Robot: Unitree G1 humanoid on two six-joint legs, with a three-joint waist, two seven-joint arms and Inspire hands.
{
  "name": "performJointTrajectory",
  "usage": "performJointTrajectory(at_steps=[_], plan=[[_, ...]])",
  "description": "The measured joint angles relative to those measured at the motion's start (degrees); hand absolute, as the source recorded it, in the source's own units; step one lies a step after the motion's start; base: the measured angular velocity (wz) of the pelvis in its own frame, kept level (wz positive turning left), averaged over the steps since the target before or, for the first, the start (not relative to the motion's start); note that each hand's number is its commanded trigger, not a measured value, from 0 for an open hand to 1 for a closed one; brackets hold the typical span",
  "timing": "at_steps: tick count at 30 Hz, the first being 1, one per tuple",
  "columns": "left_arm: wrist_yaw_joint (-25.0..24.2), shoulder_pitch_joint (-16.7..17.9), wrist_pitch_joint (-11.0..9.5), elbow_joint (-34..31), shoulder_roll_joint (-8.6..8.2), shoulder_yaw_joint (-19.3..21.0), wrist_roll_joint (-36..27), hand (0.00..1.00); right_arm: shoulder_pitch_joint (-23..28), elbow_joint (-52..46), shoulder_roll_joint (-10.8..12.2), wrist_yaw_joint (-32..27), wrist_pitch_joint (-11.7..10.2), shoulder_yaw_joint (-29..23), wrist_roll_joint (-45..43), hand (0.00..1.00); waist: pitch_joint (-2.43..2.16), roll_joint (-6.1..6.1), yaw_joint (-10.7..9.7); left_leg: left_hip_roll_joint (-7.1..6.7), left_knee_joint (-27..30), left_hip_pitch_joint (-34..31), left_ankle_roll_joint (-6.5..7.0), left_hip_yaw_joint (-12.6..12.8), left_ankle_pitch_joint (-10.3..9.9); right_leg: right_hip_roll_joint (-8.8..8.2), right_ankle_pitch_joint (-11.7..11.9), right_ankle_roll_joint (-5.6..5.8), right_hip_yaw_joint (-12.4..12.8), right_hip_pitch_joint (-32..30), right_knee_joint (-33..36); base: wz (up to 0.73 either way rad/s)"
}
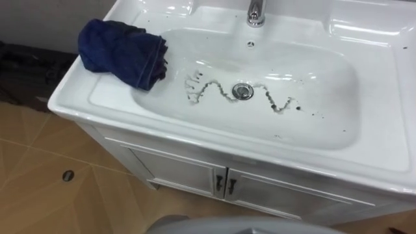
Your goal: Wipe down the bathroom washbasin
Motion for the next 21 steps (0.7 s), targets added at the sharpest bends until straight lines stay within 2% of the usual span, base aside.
performJointTrajectory(at_steps=[7,10,13,16,21], plan=[[2.3,0.8,-0.1,0.1,-0.03,2.7,-5.7,0.00,-0.2,0.7,0.0,-0.7,-0.1,-0.1,0.2,0.00,-0.05,-0.12,0.1,-0.22,0.0,0.0,0.02,-0.2,0.0,-0.16,-0.1,0.10,-0.3,0.2,-0.7,0.01],[2.9,0.9,-0.5,0.9,-0.08,5.3,-9.0,0.00,-0.2,0.7,-0.1,-0.7,0.0,-0.7,0.4,0.00,-0.06,-0.14,0.4,-0.47,0.2,-0.6,0.00,-0.9,0.0,-0.17,-0.1,0.10,-1.3,0.3,-0.7,0.13],[4.1,1.4,-0.4,0.9,-0.15,6.6,-12.3,0.00,-0.1,0.7,-0.2,-1.3,0.0,-0.6,0.7,0.00,-0.08,-0.13,1.7,-0.82,-0.2,-0.7,0.00,-1.5,0.0,-0.32,-0.2,0.23,-1.8,0.3,-0.7,0.13],[5.9,1.6,-0.5,1.0,-0.03,10.0,-14.0,0.00,-0.2,0.7,-0.2,-2.1,-0.2,-1.2,0.6,0.00,-0.06,-0.18,2.7,-1.12,0.1,-0.8,0.02,-2.4,0.0,-0.51,-0.4,0.42,-3.2,0.8,-0.8,0.16],[10.8,2.6,-2.7,-0.8,0.15,16.2,-18.4,0.00,-0.3,0.6,-0.7,-3.2,-1.5,-3.5,0.9,0.00,-0.05,0.12,3.7,-1.70,0.4,-1.4,0.04,-4.1,0.0,-0.50,-0.4,0.48,-4.9,1.2,-0.8,0.19]])
